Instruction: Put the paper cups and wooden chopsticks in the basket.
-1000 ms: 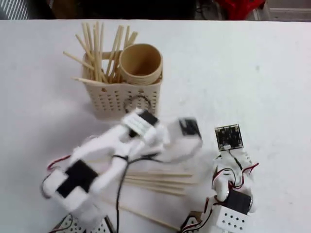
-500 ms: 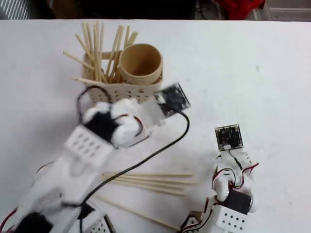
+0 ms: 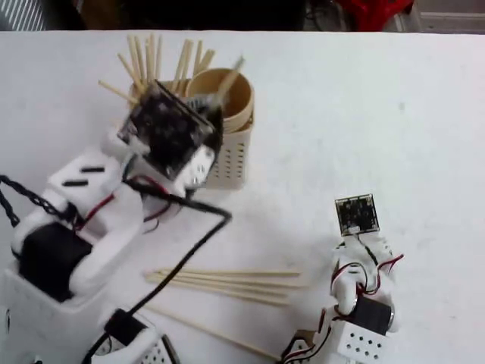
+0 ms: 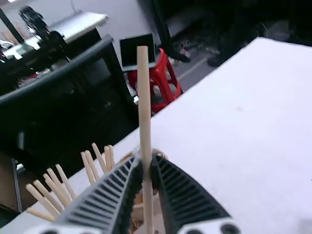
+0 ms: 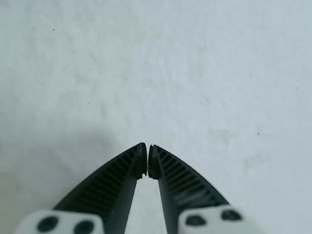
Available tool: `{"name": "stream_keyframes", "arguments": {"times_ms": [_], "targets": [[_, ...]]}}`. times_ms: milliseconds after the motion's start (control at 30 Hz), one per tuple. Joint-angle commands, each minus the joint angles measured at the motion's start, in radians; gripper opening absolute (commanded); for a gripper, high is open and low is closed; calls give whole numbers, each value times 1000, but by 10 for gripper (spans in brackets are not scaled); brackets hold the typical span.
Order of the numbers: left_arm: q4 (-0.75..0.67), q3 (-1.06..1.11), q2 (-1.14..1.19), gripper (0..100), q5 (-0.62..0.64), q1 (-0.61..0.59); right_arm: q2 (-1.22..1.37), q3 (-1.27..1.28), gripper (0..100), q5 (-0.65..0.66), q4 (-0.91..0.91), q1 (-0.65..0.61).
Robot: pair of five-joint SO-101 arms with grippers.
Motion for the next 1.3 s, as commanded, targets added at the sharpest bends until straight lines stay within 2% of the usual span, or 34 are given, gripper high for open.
{"name": "stream_keyframes", "arguments": {"times_ms": [0,133,200,367,467,833,900,1000,1167,1267], "targets": [[-239,-38,48,24,18,-70,-8,6,25,3,2,7],[-454,-38,148,26,21,-199,-8,6,25,3,2,7],[-483,-38,206,27,58,-248,-8,6,25,3,2,7],[-537,-38,311,57,250,-381,-8,6,25,3,2,7],[-534,-37,355,87,272,-400,-8,6,25,3,2,7],[-526,23,369,87,267,-406,-8,6,25,3,2,7],[-466,23,338,87,267,-400,-8,6,25,3,2,7],[-267,17,255,87,250,-378,-8,6,25,3,2,7],[109,21,87,86,-43,-257,-8,6,25,3,2,7],[315,21,22,86,-133,-176,-8,6,25,3,2,7]]}}
